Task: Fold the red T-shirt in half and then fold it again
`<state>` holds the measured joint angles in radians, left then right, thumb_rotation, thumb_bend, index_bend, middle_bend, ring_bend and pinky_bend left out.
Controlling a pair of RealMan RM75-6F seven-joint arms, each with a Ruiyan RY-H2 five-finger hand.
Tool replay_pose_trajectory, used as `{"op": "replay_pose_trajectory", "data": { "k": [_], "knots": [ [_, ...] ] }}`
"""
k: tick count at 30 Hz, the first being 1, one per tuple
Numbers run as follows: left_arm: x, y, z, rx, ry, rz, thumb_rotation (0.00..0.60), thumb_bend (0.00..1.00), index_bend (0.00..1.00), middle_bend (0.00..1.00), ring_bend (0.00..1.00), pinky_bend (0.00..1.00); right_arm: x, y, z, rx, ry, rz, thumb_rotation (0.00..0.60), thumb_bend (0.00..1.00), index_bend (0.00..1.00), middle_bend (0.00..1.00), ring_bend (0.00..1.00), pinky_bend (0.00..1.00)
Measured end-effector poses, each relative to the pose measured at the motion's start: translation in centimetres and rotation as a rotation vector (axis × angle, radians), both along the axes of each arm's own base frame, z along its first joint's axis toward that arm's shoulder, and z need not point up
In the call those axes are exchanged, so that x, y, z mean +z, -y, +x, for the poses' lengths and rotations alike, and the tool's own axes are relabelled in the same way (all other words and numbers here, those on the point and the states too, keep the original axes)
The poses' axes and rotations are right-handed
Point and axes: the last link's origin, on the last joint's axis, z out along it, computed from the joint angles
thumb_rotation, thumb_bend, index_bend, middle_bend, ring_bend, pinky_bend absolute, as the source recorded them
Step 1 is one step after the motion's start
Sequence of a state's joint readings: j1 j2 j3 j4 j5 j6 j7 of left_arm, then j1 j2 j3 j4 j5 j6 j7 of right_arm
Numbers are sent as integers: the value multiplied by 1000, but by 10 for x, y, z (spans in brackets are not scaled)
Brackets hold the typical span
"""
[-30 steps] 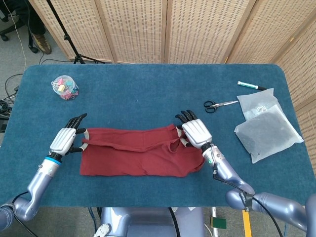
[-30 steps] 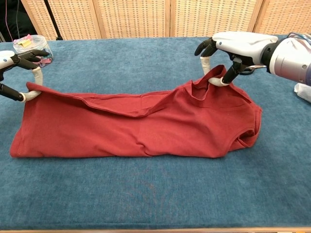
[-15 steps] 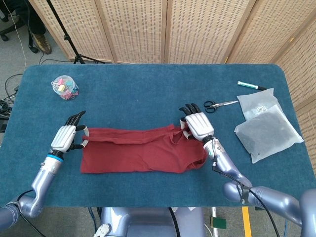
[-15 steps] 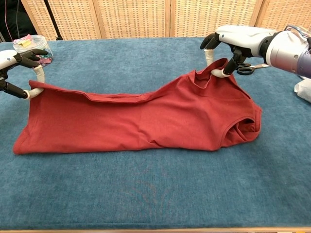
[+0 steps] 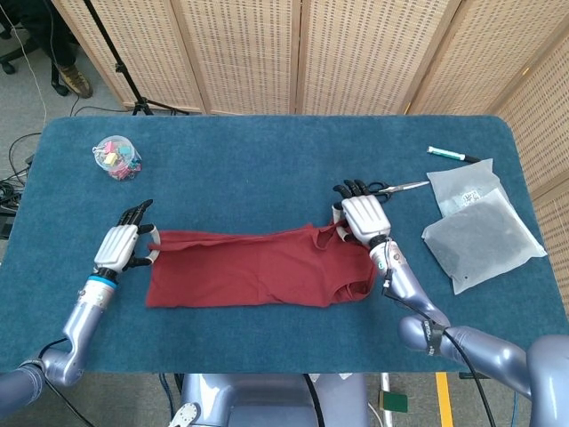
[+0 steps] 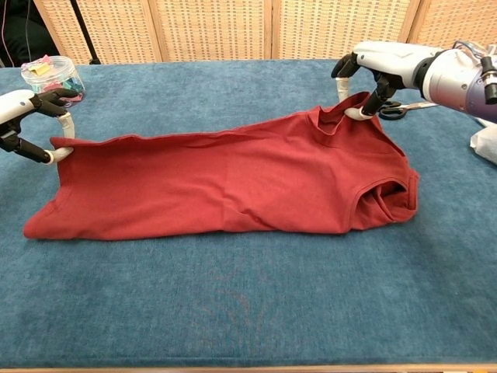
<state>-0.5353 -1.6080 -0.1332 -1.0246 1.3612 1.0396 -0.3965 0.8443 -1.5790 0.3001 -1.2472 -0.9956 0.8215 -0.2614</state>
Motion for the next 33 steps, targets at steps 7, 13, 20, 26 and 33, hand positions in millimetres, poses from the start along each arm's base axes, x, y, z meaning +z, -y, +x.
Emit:
{"op": "replay_pose_trajectory", "data": {
  "k": [7, 13, 20, 26, 33],
  "knots": [
    [-6, -5, -1, 10, -17, 4, 600, 690, 712, 0, 0, 0, -4, 6, -3, -13, -5, -1, 600, 520, 636, 164, 0, 37],
    [-8, -6, -2, 16, -55, 32, 600, 582, 421, 0, 0, 0, -9, 10, -3, -16, -1, 2, 600, 518, 637, 164, 0, 37],
    [-8, -5, 0, 35, -66, 45, 600, 432, 0, 0, 0, 0, -11, 12, -1, -14, -8, -5, 600, 519, 637, 164, 0, 37],
    [-6, -4, 2, 36, -51, 50, 600, 403, 0, 0, 0, 0, -11, 14, -2, -19, -20, -21, 600, 479, 529, 133, 0, 37],
    [0, -2, 7, 18, -22, 68, 600, 403, 0, 0, 0, 0, -12, 16, -7, -48, -72, -34, 600, 0, 0, 0, 0, 37]
  ]
}}
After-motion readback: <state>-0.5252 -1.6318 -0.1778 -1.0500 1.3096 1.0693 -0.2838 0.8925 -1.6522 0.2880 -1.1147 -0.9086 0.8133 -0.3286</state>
